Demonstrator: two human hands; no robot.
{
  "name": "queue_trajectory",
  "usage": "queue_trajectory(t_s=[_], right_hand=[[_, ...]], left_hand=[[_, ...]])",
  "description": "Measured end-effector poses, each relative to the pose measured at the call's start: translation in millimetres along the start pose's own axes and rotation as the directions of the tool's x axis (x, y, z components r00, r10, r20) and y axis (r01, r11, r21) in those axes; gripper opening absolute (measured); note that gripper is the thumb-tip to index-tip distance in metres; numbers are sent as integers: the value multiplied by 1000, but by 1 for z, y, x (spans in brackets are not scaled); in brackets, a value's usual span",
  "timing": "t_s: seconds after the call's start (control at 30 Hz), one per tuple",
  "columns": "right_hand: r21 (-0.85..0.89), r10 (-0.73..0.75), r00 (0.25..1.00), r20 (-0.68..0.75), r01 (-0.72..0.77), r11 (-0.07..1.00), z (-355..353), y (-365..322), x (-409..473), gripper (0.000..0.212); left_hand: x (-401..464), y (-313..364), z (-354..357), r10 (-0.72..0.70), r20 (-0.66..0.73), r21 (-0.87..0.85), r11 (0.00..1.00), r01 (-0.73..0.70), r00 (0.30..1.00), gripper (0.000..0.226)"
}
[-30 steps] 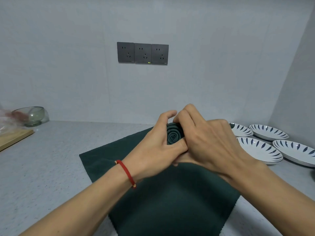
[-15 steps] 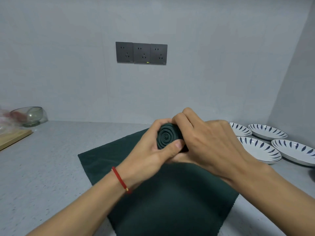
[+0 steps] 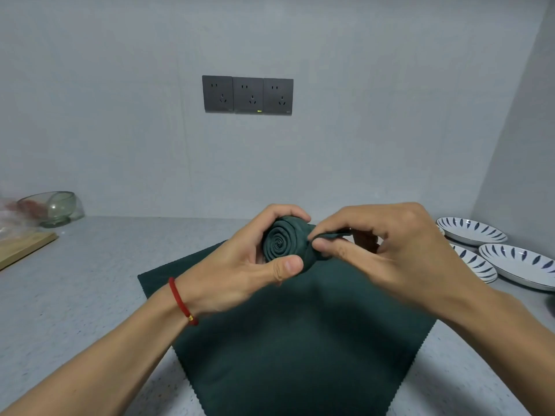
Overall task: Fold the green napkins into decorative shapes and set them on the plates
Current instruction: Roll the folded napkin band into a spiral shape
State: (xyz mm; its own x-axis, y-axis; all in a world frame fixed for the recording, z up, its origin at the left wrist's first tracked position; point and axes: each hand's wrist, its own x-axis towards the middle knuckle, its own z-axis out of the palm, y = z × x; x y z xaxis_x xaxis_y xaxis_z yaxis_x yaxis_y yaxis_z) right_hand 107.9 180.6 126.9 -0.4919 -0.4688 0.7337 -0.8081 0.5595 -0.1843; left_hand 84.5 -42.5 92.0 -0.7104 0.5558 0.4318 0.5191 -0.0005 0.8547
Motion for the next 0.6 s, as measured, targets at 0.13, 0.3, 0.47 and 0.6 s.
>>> queue_trajectory(t_s=[0.13,0.3,0.47,0.6], right_hand=[[131,112,993,-30,-108,986,9,-2,4,8],[329,274,961,-26,-251,910,14,-8,1,13],[365,341,932,-124,-277,889,25,-12,-7,11],[233,258,932,-256,-199,952,36,-14,-13,9]], left_hand=[[1,3,1,13,34,2,1000,-13,999,52],[0,10,-1,37,45,35,999,-38,998,50],[0,12,-2,48,37,96,994,-51,998,49],[1,11,-3,45,31,158,986,-49,999,47]])
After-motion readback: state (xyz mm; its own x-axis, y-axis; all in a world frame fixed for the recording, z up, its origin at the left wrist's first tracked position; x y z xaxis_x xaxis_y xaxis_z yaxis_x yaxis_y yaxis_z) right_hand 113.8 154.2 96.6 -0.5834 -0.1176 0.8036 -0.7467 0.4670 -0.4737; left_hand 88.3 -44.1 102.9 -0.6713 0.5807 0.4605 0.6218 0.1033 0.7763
